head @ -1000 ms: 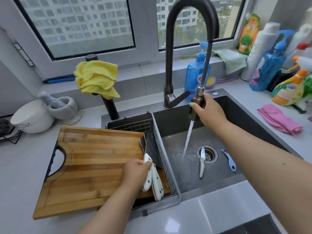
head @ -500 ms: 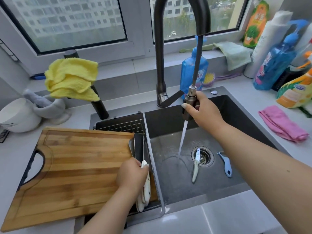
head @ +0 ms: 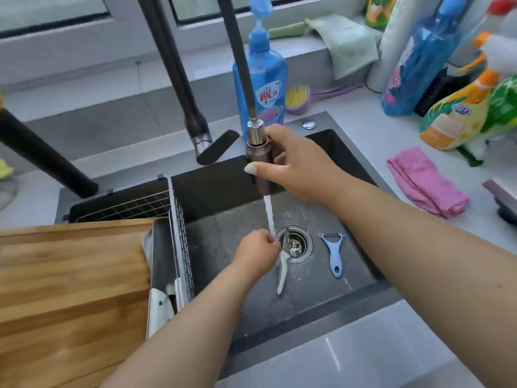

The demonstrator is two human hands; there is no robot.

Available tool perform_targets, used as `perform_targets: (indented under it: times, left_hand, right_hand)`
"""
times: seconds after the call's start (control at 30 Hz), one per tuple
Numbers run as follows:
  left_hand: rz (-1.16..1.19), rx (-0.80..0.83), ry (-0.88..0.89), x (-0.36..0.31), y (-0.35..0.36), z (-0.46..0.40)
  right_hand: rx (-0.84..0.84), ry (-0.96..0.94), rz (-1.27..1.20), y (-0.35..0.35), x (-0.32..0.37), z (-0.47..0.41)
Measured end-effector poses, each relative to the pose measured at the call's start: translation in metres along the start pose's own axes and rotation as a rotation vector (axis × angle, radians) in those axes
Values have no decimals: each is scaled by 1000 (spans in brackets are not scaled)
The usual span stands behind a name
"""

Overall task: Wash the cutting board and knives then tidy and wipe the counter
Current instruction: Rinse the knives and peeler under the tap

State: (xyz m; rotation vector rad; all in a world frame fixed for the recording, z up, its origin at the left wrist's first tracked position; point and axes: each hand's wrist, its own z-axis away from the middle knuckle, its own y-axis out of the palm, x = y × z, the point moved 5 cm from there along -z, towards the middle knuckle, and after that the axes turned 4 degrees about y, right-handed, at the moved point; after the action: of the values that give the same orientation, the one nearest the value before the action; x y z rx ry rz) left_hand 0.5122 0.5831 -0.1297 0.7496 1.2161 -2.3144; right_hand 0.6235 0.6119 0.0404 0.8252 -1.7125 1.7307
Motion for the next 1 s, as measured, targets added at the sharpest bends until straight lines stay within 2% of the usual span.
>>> perform_targets:
  times: [0.2,0.33,0.53,0.73,1.0]
  left_hand:
    - [-183,172,-118,28,59,-41]
    - [-304,203,-172,42,86,-49]
    - [-343,258,-217,51,110,-55]
    - [-57,279,-336,65,95,-39]
    - [208,126,-445,80,36,4]
  right_hand:
    - [30,-48,56,-10,-5,-10]
    - [42,-74,73,-16,-11,-14]
    - [48,-108,55,-16,-14,-14]
    - [30,-107,37,-8,-9,-11]
    - [-39,-46,-35,11,-2,1]
